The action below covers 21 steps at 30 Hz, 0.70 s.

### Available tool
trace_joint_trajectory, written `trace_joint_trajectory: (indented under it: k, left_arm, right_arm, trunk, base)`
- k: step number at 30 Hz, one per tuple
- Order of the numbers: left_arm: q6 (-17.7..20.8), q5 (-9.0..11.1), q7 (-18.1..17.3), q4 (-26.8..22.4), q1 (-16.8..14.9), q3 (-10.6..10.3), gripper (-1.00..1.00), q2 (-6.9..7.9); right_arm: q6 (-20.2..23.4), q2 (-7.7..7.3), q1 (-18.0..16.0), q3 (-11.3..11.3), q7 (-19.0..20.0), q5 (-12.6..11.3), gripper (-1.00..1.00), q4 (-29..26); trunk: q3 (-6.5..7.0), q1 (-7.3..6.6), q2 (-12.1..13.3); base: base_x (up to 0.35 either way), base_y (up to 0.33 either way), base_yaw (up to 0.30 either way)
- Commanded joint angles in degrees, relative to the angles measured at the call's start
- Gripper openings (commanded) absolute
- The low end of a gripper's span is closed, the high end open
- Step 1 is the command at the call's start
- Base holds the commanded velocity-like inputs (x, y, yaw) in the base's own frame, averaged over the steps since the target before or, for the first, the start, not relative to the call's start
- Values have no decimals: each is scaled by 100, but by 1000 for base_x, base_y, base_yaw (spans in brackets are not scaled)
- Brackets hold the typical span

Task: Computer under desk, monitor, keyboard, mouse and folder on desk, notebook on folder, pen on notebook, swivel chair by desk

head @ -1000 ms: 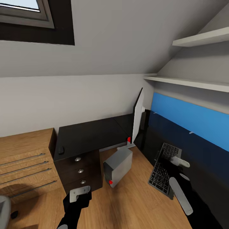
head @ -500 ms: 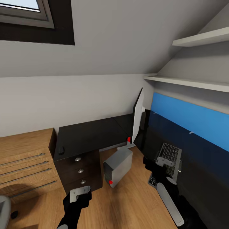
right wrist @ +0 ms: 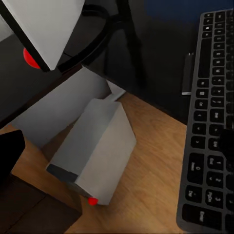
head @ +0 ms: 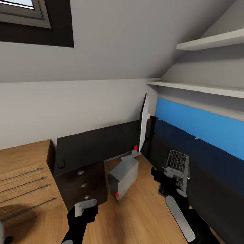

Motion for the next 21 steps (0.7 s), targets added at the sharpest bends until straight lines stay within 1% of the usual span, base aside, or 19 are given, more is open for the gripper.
trace_joint_trajectory:
  k: [1,13,16,21]
  left_arm:
    - [17,45,37,-9,-1,-4,100,2]
    - [17,45,37,-6,0,-7,100,-1]
    - [17,45,32,-4,1,-10,100,-1]
    - [11,45,29,-5,-1,-10,100,-1]
  right_arm:
    - [17,-4,-7,16,-48,-33,100,-4]
    - [15,-5,-4,16,-42,-35,100,5]
    - [15,-5,-4,16,-44,-33,100,7]
    - [16,-4,-4,16,-40,-31,100,11]
  trunk:
    - [-6,1,-4]
    - [-6,1,-4]
    - [-6,1,-4]
    - [-6,1,-4]
  base:
    - [28,120,-269]
    - [5,35,-278]
    - [0,184,-293]
    - [0,289,-295]
